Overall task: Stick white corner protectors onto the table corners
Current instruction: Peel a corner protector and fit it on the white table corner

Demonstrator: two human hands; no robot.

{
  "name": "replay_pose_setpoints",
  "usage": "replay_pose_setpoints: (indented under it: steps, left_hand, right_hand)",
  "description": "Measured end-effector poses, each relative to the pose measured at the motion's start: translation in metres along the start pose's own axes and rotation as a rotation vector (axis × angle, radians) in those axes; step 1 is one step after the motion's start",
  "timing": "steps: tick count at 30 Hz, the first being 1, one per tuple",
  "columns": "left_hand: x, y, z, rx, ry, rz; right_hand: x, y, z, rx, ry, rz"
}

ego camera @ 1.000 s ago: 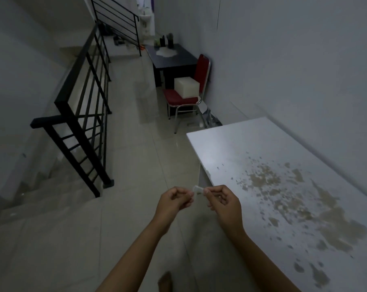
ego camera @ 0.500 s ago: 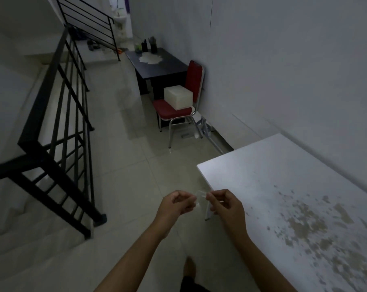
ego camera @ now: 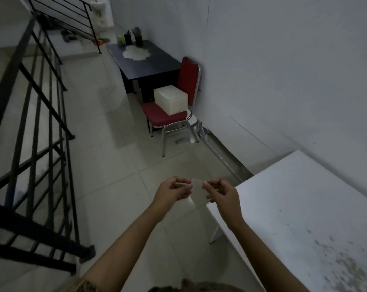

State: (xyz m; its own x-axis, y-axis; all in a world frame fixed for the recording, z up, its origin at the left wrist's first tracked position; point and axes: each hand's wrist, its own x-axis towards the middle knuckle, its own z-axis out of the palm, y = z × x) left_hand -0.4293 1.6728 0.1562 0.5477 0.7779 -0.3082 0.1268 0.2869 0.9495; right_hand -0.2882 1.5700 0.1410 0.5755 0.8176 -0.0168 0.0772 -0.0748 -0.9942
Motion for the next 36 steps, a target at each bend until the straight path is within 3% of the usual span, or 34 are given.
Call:
replay_pose_setpoints:
  steps: [6,14,21,30,36]
  left_hand:
    - [0.086,0.026,-0.007,0.06,-0.166,-0.065]
    - [0.246,0.06,-0.009,0.14,-0.464,-0.122]
    - [0.337,0.087,-0.006,0.29,-0.668,-0.099]
    - [0.435,0.108,0.079,0.405,-1.059,-0.163]
    - [0.486,0.119,0.163,0.428,-1.137,-0.151]
  right_hand:
    - [0.064,0.006,0.01,0.04,0.126,0.085]
    - [0.18,0.015,0.031,0.082,0.456,0.139]
    - [0.24,0.019,0.048,0.104,0.647,0.165]
    - [0.295,0.024,0.01,0.165,0.913,0.231]
    - [0.339,0.028,-0.048,0.199,1.066,0.247]
